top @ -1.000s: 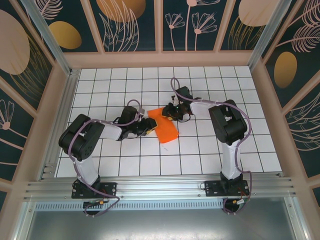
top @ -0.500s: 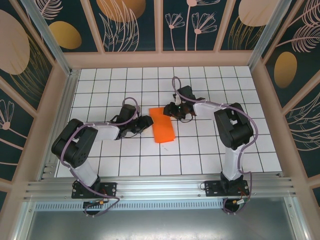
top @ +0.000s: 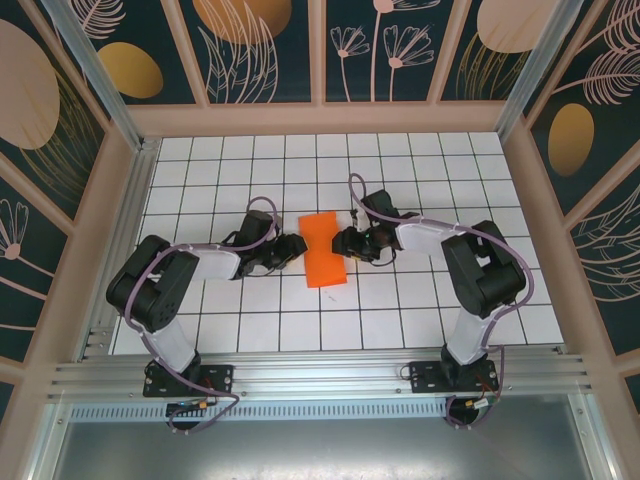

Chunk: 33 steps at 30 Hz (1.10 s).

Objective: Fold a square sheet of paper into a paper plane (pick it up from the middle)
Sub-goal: Turn over the paper at the center of the table.

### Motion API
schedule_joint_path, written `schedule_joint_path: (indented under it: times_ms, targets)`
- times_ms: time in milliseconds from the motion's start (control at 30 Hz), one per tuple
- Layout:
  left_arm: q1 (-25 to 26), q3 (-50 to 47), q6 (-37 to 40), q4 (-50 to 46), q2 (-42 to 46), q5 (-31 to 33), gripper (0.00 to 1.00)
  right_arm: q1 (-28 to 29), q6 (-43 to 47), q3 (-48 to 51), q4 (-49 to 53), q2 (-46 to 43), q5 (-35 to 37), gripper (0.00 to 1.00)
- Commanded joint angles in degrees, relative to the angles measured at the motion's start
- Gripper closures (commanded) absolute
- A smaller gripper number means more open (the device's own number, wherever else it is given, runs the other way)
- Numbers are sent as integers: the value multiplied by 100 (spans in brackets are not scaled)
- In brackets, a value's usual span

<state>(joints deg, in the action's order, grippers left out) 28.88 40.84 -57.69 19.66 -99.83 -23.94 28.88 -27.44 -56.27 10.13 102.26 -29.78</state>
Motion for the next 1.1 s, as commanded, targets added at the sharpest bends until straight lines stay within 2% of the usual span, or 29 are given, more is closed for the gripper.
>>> schedule_joint_path:
  times_ms: [0,67,167,233,400,533,700,1067]
  targets:
    - [-14,134,100,-169,-105,-19,58,24,59,16,-491,8,-718,52]
    - [-15,128,79,-165,-94,12,58,4,39,-64,-551,133,-827,62]
    - [-15,78,0,-20,-80,-73,56,-82,-58,-5,-900,273,-1200,83]
    - [-22,11,-112,229,-96,-253,52,-226,-320,247,-1458,254,-1679,90]
    - [-56,-138,-470,1044,-255,-712,42,-519,-710,773,-2489,244,-2488,92]
    - [-62,-117,-473,1283,-343,-855,35,-657,-1118,1095,-3271,266,-3035,92]
    - [-58,-162,-463,1585,-420,-969,29,-814,-1528,1292,-3903,215,-3420,93]
    - [-58,-554,-886,3101,-376,-1307,9,-909,-2129,1357,-4478,5,-3957,92]
